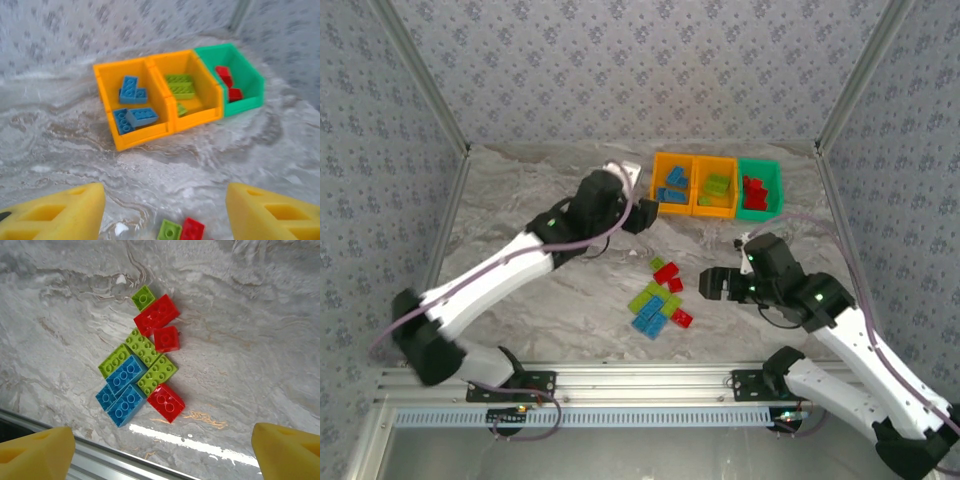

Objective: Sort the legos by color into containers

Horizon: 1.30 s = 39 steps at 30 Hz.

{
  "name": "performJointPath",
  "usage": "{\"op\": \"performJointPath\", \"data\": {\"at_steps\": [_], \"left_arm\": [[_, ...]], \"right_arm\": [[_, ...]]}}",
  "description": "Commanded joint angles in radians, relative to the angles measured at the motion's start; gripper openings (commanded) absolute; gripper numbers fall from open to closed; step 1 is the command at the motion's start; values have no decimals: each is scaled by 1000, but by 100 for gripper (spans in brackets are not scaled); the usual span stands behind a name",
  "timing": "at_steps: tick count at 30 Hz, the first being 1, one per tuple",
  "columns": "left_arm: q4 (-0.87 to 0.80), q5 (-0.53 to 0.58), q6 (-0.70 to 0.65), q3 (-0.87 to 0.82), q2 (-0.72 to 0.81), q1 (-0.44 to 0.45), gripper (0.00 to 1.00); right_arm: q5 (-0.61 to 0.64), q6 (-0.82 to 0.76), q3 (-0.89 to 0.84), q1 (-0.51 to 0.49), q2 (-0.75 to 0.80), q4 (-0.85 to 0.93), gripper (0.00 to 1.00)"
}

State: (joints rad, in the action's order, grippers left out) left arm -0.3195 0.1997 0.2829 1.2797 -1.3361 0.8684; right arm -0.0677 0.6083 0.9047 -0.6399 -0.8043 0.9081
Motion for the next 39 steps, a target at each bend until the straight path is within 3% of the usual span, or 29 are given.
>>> {"op": "performJointPath", "data": {"at_steps": [1,7,15,21,28,33,39], "left_arm": [[-60,82,-69,-95,139,76,68],[-263,105,-109,-241,365,206,78],[-340,-79,-82,-334,489,241,99],[-392,-160,-105,-336,479,242,99],[-390,-103,-96,-353,477,242,99],[-378,-92,-95,-359,472,242,99],[-313,-109,-95,-361,488,242,99]], "right_arm": [[0,56,-41,-48,-69,-117,94],[66,77,-63,-147,-243,-248,94],[113,64,-56,-161,-495,-392,89],[62,62,-65,-116,-656,-526,75],[76,65,-49,-99,-804,-559,49],[80,82,-56,-102,-819,-562,36],[173,97,-67,-120,-654,-482,30]]}}
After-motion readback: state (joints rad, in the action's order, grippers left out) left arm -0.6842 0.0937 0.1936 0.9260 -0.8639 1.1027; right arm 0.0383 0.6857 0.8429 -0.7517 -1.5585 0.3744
